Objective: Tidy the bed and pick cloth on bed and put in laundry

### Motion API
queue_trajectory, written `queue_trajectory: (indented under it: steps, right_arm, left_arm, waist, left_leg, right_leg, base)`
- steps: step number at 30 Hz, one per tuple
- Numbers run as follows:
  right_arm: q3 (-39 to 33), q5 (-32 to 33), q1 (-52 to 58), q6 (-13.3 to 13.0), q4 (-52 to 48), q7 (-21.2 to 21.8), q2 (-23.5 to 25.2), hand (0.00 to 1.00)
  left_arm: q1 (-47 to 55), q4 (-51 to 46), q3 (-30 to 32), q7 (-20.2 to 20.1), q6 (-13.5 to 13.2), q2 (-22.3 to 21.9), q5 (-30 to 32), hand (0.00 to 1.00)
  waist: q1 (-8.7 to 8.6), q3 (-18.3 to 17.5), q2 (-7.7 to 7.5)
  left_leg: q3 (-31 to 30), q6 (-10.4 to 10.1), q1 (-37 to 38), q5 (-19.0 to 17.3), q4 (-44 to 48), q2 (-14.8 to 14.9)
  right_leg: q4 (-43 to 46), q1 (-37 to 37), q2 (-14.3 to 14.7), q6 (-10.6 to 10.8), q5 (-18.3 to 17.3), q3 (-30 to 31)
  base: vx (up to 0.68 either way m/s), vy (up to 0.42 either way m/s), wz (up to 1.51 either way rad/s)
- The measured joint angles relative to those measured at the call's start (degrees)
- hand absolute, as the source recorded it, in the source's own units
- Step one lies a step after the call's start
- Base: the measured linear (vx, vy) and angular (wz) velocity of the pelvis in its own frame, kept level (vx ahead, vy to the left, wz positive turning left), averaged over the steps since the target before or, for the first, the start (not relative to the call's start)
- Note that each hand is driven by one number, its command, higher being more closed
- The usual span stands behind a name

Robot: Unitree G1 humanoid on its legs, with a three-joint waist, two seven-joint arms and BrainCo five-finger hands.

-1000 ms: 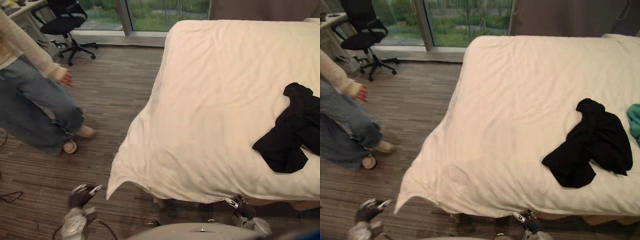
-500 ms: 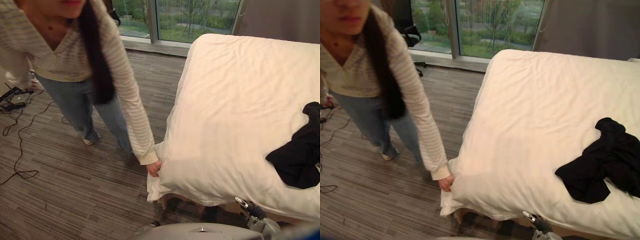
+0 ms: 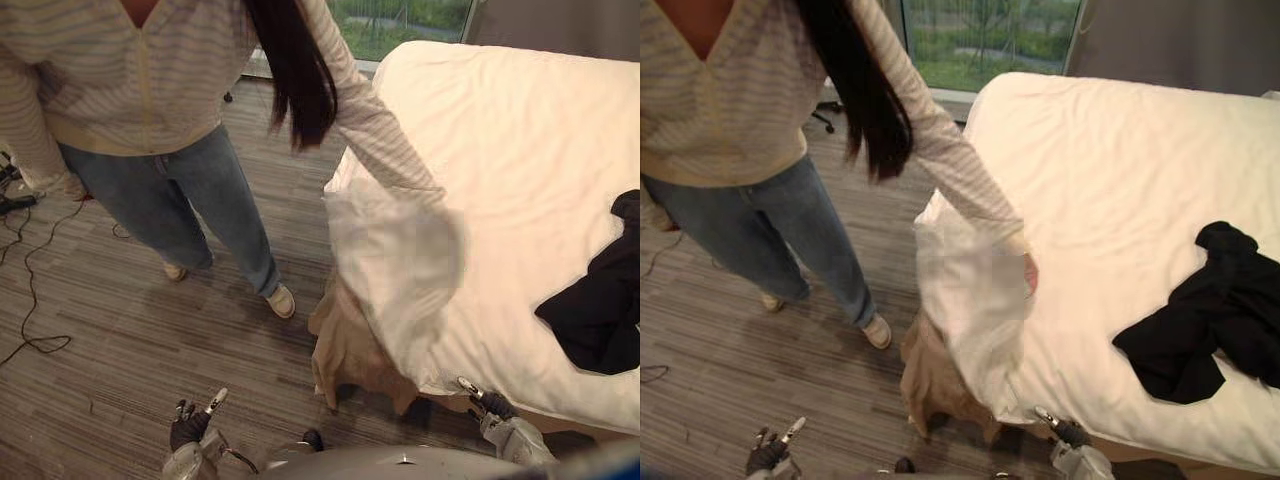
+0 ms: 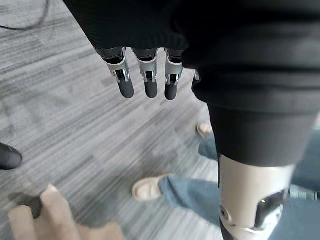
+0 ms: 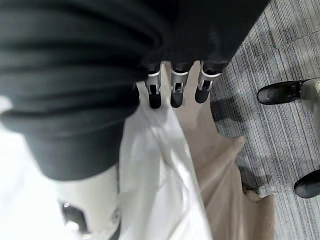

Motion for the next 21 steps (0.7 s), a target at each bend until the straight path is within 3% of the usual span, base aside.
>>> queue_trajectory:
  steps: [4, 8, 13, 15, 21]
  right_arm:
    - [-0.1, 0.1, 0.0, 2.2, -1.9, -0.1, -0.1, 0.00]
    - [-0.2, 1.8, -0.1, 3.6, -3.8, 0.0, -0.5, 0.00]
    - [-0.1, 2.4, 0.1, 4.9, -6.0, 0.7, -0.7, 0.00]
    - [0.0, 2.4, 0.2, 5.2, -6.5, 0.6, -0.7, 0.00]
    - [0.8, 2.4, 2.5, 5.4, -7.6, -1.7, -0.2, 0.00]
  left_arm:
    - [0.0, -7.7, 0.6, 0.8, -2.1, 3.1, -0.2, 0.00]
    - [-2.8, -18.3, 0.4, 1.2, -6.0, 8.7, 1.5, 0.00]
    - [-7.6, -27.8, -4.4, 6.2, -7.9, 13.0, 14.5, 0.00]
    - [-8.9, -33.8, -8.9, 8.0, -8.3, 14.3, 23.5, 0.00]
    - [-13.5, -38.4, -20.6, 5.7, -10.7, 16.2, 38.0, 0.00]
  waist:
    - [0.06, 0.2, 0.08]
    - [-0.56, 0.6, 0.85]
    - [-0.76, 0.6, 0.85]
    - [-0.75, 0.6, 1.00]
    - [-2.58, 0.2, 1.65]
  left_leg:
    - [1.0, 0.0, 0.5, 0.0, 0.0, 0.3]
    - [1.6, 0.0, 0.9, 0.0, -0.1, 0.4]
    - [3.3, 0.1, 1.0, -0.1, -0.1, 0.4]
    - [4.7, -0.1, 0.9, -0.6, -0.1, 0.5]
    - [6.1, 0.1, 1.0, -0.8, 0.0, 0.6]
  right_leg:
    - [-0.1, 0.3, 0.1, -0.2, 0.2, 0.2]
    - [-0.1, 0.3, 0.2, -0.2, 0.7, 0.7]
    - [-1.0, -0.1, 0.3, -0.2, 1.8, 2.0]
    - [-1.1, -1.2, 0.7, -0.4, 1.9, 3.7]
    - [-2.0, -1.5, 1.1, -0.3, 2.5, 5.5]
  base:
    - [-0.02, -0.012, -0.07]
    - [-0.07, -0.002, -0.07]
    - [-0.08, 0.010, -0.15]
    - [-0.07, 0.010, -0.30]
    - [0.04, 0.000, -0.17]
